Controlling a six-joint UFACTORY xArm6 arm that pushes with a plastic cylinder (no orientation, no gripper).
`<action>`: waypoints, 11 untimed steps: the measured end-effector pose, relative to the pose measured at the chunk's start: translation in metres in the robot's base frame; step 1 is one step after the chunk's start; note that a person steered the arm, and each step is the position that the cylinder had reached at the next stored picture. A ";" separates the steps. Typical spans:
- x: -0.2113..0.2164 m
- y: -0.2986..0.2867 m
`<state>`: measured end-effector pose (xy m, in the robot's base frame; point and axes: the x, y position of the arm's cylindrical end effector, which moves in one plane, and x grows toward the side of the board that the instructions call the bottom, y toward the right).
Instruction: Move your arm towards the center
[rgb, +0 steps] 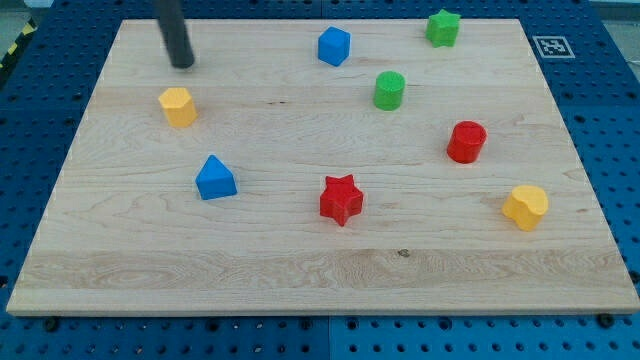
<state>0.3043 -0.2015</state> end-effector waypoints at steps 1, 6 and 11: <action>0.026 -0.001; 0.034 -0.041; 0.062 0.046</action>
